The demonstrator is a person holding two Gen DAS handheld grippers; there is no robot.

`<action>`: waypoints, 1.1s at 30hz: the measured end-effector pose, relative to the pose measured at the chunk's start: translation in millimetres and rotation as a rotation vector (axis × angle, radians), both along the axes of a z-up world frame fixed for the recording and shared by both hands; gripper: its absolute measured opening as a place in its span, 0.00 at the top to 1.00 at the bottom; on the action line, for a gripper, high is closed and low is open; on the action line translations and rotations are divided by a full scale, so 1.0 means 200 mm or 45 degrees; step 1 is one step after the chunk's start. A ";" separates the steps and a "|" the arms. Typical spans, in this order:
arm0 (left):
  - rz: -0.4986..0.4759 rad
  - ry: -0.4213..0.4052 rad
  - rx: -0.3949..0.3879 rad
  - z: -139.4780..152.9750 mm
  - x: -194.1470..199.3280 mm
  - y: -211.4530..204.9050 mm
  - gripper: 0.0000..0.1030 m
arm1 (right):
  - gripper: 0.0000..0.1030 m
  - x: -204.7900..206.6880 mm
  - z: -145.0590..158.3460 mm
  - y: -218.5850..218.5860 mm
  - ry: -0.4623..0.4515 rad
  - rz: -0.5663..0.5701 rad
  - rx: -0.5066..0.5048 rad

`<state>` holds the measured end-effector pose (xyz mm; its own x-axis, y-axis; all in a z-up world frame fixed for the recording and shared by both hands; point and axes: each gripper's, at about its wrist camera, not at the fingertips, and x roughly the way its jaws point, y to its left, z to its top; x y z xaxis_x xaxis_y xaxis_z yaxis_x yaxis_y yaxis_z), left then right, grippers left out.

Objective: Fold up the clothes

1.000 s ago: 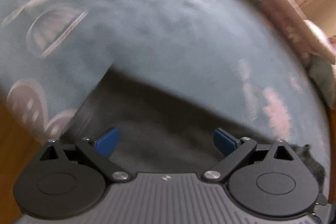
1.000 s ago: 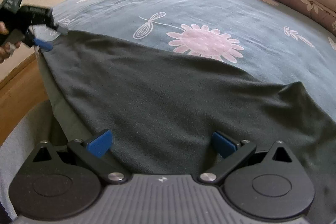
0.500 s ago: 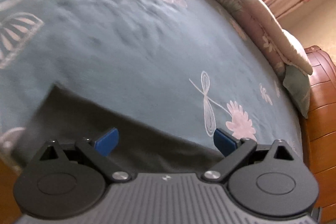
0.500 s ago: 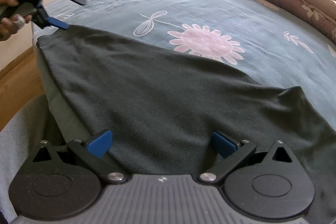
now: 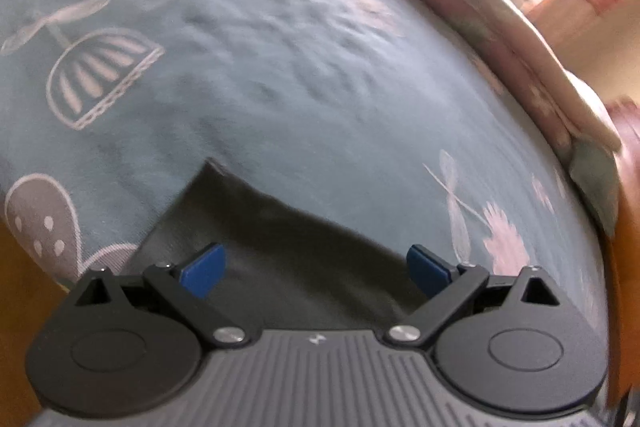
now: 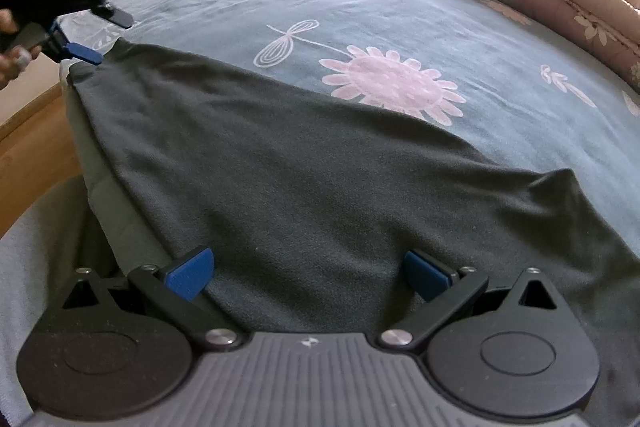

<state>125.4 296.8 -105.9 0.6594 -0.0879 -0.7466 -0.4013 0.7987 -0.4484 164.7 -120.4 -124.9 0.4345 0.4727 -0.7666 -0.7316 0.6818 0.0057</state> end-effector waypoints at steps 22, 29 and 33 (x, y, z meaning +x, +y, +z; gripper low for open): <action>-0.443 0.090 0.451 0.02 -0.08 -0.36 0.06 | 0.00 -0.01 -0.01 -0.01 -0.024 -0.007 0.013; -0.503 0.044 0.391 -0.02 -0.16 -0.42 0.06 | 0.00 -0.01 -0.01 -0.01 -0.024 -0.007 0.013; -0.459 0.021 0.314 0.03 -0.19 -0.37 0.06 | 0.00 -0.01 -0.01 -0.01 -0.025 -0.007 0.013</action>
